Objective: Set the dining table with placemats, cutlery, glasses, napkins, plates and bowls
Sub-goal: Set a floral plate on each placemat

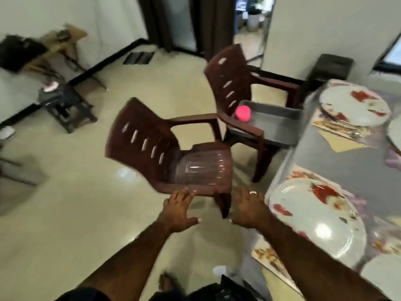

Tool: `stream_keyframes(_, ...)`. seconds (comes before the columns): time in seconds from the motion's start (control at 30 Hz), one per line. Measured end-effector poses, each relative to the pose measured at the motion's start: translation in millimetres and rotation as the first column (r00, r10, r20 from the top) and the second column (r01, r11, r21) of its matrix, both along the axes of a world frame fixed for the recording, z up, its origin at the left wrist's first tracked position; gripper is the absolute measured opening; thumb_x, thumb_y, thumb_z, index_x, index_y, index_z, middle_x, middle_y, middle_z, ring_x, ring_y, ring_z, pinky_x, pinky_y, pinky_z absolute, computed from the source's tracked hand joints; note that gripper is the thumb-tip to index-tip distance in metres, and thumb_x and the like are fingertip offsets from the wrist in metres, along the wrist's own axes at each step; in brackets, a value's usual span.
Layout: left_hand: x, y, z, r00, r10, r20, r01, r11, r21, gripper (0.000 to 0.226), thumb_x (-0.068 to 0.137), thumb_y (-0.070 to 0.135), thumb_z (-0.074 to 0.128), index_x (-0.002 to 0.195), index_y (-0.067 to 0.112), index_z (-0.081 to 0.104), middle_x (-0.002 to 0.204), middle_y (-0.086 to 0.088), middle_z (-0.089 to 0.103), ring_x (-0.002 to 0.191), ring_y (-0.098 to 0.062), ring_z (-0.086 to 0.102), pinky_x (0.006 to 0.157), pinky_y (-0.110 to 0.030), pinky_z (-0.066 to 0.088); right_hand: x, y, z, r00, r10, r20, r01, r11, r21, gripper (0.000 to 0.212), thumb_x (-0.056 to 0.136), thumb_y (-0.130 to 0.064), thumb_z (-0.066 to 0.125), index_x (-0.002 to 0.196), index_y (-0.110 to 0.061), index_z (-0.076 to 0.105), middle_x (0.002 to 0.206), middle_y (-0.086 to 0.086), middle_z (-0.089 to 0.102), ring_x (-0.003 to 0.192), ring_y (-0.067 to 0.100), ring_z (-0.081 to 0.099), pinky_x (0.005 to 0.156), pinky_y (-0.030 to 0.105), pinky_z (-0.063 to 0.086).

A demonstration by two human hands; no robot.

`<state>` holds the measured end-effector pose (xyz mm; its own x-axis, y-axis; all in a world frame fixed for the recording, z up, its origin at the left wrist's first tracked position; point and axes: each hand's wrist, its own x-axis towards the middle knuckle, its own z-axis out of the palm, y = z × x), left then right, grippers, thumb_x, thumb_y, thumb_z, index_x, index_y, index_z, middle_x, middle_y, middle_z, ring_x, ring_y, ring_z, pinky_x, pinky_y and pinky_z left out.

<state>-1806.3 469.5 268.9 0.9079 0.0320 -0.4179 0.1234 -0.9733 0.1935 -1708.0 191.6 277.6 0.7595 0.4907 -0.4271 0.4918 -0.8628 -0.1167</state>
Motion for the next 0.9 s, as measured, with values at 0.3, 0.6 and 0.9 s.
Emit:
stream_keyframes(0.3,-238.1,250.5,-55.1,0.729,0.639,-0.246,-0.685,0.673,-0.279,0.076,0.088,0.064,0.073,0.150,0.025,0.054,0.137,-0.001,0.067,0.118,-0.016,0.065,0.101,-0.030,0.051,-73.8,269.0,-49.8,0.927,0.276,-0.252,-0.300,0.952,-0.059,0.071,0.089,-0.065,0.064,0.147,-0.027,0.050,0.149,0.004,0.050,0.138,0.024,0.048,0.113,0.037,0.039)
stream_keyframes(0.6,-338.9,381.8,-42.9,0.355,0.881,-0.314,-0.902,0.235,-0.361,0.045,0.089,0.056,0.075,0.124,0.028,0.070,0.107,0.011,0.070,0.096,-0.008,0.066,0.082,-0.028,0.053,-96.2,425.2,-68.0,0.899,0.058,-0.434,-0.108,0.990,-0.093,0.045,0.085,-0.057,0.076,0.114,-0.024,0.070,0.113,-0.004,0.070,0.102,0.014,0.066,0.086,0.029,0.053)
stream_keyframes(0.9,-307.6,545.2,-46.2,0.155,0.923,-0.351,-0.952,0.044,-0.304,0.028,0.091,0.046,0.079,0.111,0.030,0.067,0.100,0.009,0.071,0.096,-0.010,0.066,0.080,-0.027,0.049,-56.1,665.7,-112.2,0.792,0.212,-0.573,-0.214,0.975,0.065,0.031,0.084,-0.048,0.079,0.105,-0.026,0.071,0.109,-0.003,0.070,0.092,0.013,0.064,0.080,0.027,0.051)
